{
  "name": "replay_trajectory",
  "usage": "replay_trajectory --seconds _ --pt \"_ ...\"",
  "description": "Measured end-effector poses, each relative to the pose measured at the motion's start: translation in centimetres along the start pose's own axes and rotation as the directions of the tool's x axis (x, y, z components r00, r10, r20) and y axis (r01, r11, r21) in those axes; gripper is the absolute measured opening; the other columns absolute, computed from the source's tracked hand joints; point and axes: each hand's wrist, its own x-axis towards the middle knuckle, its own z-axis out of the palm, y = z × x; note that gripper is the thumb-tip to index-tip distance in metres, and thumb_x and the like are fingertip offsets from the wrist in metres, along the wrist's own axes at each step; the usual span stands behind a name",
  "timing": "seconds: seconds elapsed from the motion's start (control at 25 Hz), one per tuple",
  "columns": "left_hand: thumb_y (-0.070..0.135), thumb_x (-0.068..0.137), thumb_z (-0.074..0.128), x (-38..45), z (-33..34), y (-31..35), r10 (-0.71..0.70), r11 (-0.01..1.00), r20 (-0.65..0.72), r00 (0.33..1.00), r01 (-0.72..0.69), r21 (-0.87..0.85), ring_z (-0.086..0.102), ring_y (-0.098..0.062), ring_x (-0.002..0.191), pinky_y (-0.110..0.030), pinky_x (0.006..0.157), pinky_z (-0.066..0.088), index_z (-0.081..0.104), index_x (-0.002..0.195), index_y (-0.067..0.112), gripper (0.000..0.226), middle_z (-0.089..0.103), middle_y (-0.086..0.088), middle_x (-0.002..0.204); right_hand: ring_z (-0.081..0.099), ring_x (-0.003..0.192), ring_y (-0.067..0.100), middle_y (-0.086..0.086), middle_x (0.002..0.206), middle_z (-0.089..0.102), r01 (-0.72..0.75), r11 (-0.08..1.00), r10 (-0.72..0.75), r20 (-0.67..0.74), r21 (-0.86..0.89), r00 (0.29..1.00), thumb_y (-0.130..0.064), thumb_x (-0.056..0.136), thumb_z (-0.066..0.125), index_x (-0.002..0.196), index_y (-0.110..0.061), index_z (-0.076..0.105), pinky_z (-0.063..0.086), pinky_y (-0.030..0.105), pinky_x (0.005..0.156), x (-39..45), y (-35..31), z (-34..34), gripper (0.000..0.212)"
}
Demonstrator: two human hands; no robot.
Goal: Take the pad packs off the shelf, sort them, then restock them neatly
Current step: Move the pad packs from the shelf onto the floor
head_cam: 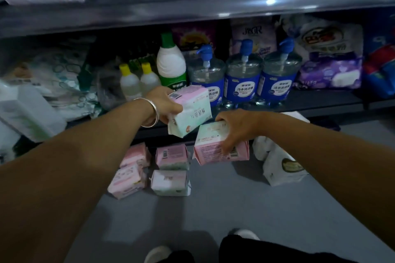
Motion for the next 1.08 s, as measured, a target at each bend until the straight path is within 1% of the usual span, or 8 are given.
replay_trajectory --seconds 0.08,0.16,0.28,0.48,0.6,0.72,0.84,1.08 --pt "-0.005 0.077 0.063 1.5 1.4 -1.8 0.005 0.999 0.012 1.000 -0.006 0.047 0.062 -0.032 0.085 -0.053 0.079 0.055 0.059 0.115 0.010 0.041 0.061 -0.014 0.098 0.057 0.106 0.015 -0.003 0.121 0.055 -0.024 0.998 0.019 0.081 0.057 0.997 -0.038 0.067 0.082 0.131 -0.026 0.040 0.051 0.033 0.091 1.7 1.4 1.7 0.078" --pt "-0.003 0.075 0.067 2.6 2.9 -3.6 0.012 0.993 0.032 0.999 -0.015 0.116 0.061 -0.028 0.086 -0.041 0.077 0.057 0.056 0.123 0.008 0.051 0.061 -0.011 0.101 0.058 0.105 0.016 -0.003 0.122 0.056 -0.049 0.995 0.035 0.152 0.091 0.988 -0.038 0.067 0.082 0.131 -0.027 0.042 0.053 0.038 0.091 3.1 2.6 3.5 0.076" --pt "-0.002 0.074 0.069 4.5 4.8 -5.9 0.026 0.978 0.105 0.994 -0.047 0.204 0.056 -0.018 0.094 -0.023 0.078 0.046 0.049 0.133 0.011 0.063 0.059 -0.007 0.110 0.060 0.105 0.015 -0.003 0.121 0.060 -0.061 0.989 0.030 0.220 0.133 0.975 -0.037 0.069 0.081 0.127 -0.025 0.048 0.052 0.038 0.094 5.3 4.1 6.1 0.067" --pt "-0.005 0.070 0.071 7.6 8.0 -8.4 0.083 0.968 0.153 0.985 -0.116 0.222 0.055 -0.015 0.096 -0.023 0.079 0.045 0.055 0.124 0.012 0.058 0.059 -0.008 0.120 0.066 0.098 0.017 -0.001 0.112 0.066 -0.056 0.987 0.005 0.319 0.152 0.948 -0.033 0.069 0.080 0.115 -0.024 0.058 0.054 0.039 0.091 8.8 5.5 9.9 0.052" --pt "-0.004 0.068 0.071 8.9 10.3 -10.0 0.092 0.952 0.151 0.984 -0.131 0.277 0.054 -0.018 0.103 -0.022 0.084 0.044 0.057 0.122 0.016 0.059 0.051 -0.005 0.123 0.064 0.101 0.017 0.000 0.115 0.065 -0.064 0.983 0.003 0.330 0.172 0.944 -0.029 0.071 0.080 0.119 -0.024 0.056 0.054 0.038 0.091 10.3 6.0 11.7 0.054" --pt "-0.007 0.070 0.069 9.6 12.1 -11.3 0.086 0.946 0.173 0.981 -0.135 0.295 0.054 -0.023 0.109 -0.022 0.087 0.044 0.056 0.122 0.014 0.057 0.047 -0.007 0.123 0.062 0.104 0.015 -0.001 0.119 0.061 -0.059 0.985 -0.001 0.353 0.160 0.935 -0.030 0.073 0.078 0.126 -0.026 0.051 0.054 0.032 0.088 11.1 6.6 12.7 0.060" --pt "-0.011 0.069 0.067 10.4 13.2 -12.2 0.104 0.942 0.170 0.980 -0.152 0.301 0.051 -0.020 0.107 -0.015 0.085 0.038 0.057 0.119 0.012 0.056 0.045 -0.005 0.114 0.061 0.105 0.015 -0.001 0.121 0.060 -0.080 0.984 0.016 0.371 0.157 0.928 -0.030 0.074 0.077 0.127 -0.026 0.049 0.053 0.028 0.085 11.8 7.4 13.3 0.061" --pt "-0.016 0.065 0.066 10.3 13.8 -13.3 0.165 0.966 0.125 0.978 -0.186 0.181 0.050 -0.014 0.092 -0.007 0.071 0.036 0.064 0.110 0.010 0.052 0.048 0.000 0.103 0.060 0.108 0.017 0.000 0.123 0.058 -0.110 0.977 0.033 0.377 0.185 0.926 -0.029 0.074 0.077 0.128 -0.026 0.046 0.053 0.035 0.092 12.2 7.8 13.6 0.062"
